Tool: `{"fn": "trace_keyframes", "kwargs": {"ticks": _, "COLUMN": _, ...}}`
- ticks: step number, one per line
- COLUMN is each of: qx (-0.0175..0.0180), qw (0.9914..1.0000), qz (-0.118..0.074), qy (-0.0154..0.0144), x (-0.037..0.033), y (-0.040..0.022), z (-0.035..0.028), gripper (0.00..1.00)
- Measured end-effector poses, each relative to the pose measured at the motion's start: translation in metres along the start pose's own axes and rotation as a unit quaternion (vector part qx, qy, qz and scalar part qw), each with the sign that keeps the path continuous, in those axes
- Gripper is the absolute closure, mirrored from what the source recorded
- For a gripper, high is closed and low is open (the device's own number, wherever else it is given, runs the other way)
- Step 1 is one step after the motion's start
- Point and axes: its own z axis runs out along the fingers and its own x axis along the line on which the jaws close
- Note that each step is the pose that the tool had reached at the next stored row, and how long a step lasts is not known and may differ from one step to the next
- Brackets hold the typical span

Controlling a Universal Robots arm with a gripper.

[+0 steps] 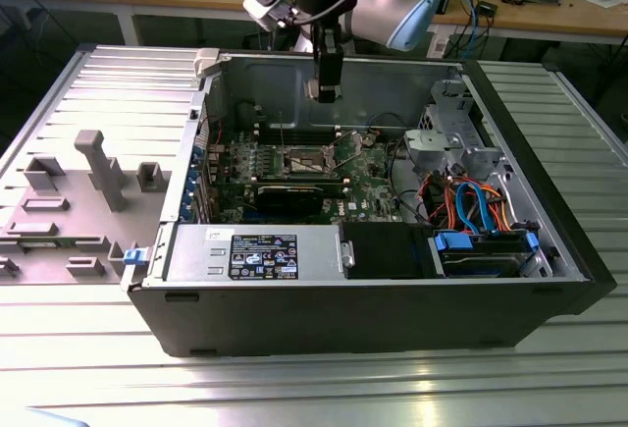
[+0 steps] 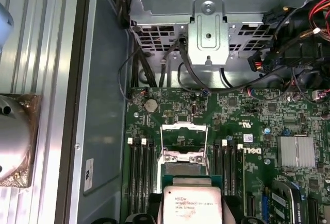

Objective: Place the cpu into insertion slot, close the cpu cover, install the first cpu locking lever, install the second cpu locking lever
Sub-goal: 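Place the cpu into insertion slot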

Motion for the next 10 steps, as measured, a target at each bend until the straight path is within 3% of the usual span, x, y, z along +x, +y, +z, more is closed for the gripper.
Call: {"fn": "trace_keyframes", "kwargs": {"ticks": 10, "qx": 0.0005, "qw": 0.99999, "qz": 0.005, "qy": -0.0007, "x": 0.0, "y": -0.0001, "z": 0.0012, "gripper": 0.46}}
